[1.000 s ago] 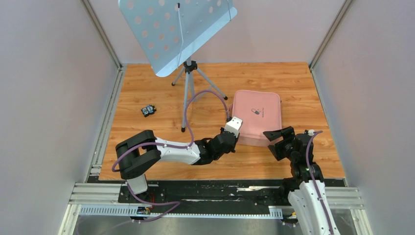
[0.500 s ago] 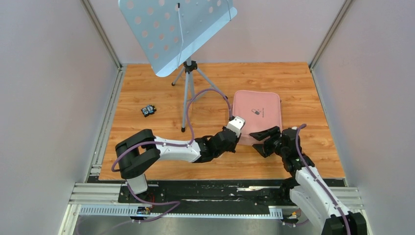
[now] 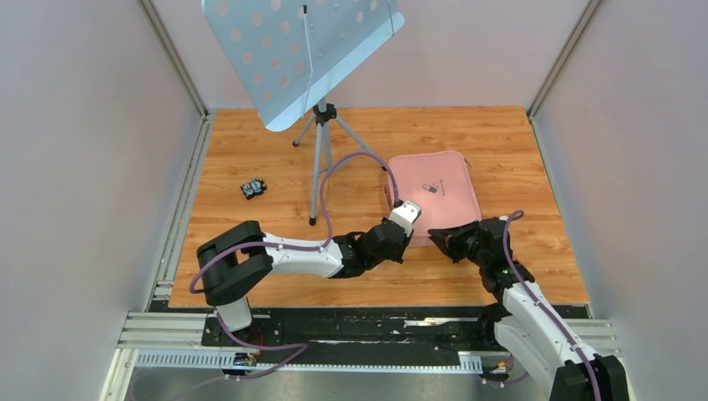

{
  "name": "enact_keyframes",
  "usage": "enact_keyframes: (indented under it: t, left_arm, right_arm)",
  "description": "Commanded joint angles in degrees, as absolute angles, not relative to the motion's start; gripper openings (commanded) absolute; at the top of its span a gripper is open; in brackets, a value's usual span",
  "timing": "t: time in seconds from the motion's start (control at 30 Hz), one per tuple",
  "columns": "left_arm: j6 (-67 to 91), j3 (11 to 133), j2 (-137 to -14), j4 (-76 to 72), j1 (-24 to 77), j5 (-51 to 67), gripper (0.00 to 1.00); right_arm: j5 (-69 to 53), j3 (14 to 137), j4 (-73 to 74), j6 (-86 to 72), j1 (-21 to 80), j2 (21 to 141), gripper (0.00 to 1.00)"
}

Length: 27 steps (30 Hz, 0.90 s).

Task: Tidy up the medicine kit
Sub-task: Zip the medicine box at the center of the board.

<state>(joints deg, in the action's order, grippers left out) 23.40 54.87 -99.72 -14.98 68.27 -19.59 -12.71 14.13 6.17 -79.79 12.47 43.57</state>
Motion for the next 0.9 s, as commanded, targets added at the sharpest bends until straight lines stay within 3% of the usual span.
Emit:
enact_keyframes:
  t: [0.0, 0.37, 0.87]
  left_arm:
    - [21.9, 53.9, -95.2, -14.2, 69.5, -21.4, 0.0]
    - [18.5, 53.2, -93.0, -12.2, 69.5, -24.4, 0.0]
    - [15.2, 49.6, -91.4, -11.2, 69.2, -26.3, 0.0]
  right_arm:
    - [-6.5, 14.2, 3.6, -77.5, 12.0, 40.2, 0.0]
    - [-6.5, 16.1, 17.5, -69.1, 5.9, 32.4, 0.0]
    - [-7.1, 18.3, 22.7, -60.3, 1.6, 31.9, 0.0]
